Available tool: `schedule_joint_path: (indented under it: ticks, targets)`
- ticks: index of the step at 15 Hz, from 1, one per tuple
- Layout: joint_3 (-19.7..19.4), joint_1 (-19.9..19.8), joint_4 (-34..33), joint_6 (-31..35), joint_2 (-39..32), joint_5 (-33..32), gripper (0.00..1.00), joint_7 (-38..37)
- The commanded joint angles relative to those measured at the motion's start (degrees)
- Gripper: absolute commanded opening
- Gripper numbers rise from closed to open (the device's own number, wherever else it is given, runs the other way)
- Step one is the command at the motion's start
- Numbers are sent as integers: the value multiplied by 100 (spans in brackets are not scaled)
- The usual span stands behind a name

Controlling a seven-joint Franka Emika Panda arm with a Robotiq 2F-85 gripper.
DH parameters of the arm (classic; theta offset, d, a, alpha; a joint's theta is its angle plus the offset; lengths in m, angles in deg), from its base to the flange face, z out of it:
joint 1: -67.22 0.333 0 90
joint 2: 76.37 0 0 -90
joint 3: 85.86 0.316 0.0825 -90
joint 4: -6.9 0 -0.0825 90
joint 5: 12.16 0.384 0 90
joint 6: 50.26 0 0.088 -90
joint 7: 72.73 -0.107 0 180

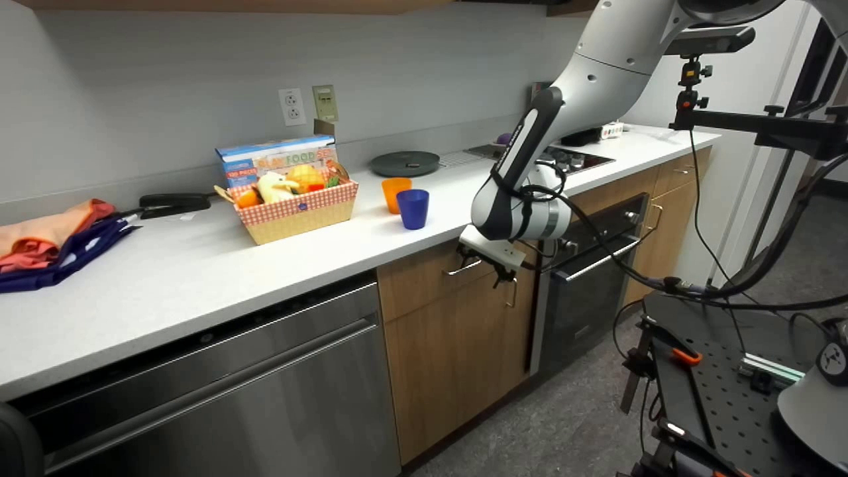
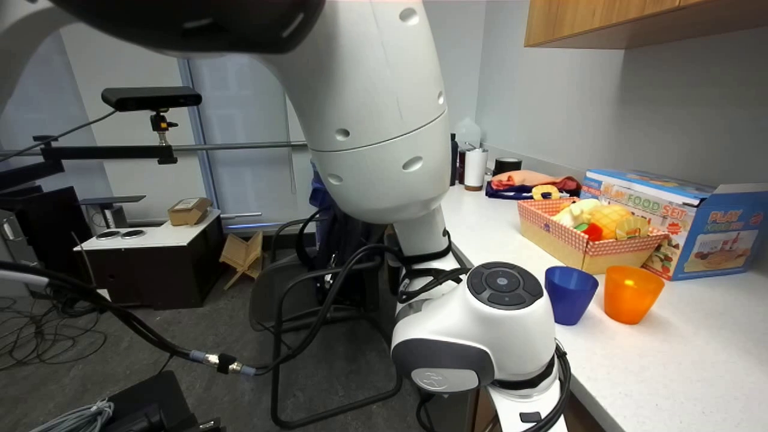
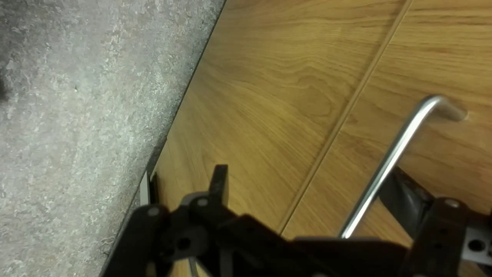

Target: Open the left drawer.

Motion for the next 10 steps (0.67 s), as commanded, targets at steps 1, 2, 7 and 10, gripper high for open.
schedule_joint_path:
  ticks: [1,2,7,10]
  targets:
    - [171,-246,-136,14,-229,45,100,-5]
    - [190,-281,-111,-45,-209,45,100,-5]
    - [620,-787,143,-194,-132,17,100,123]
    - [1124,-1318,410,-245,-36,-7,100,228]
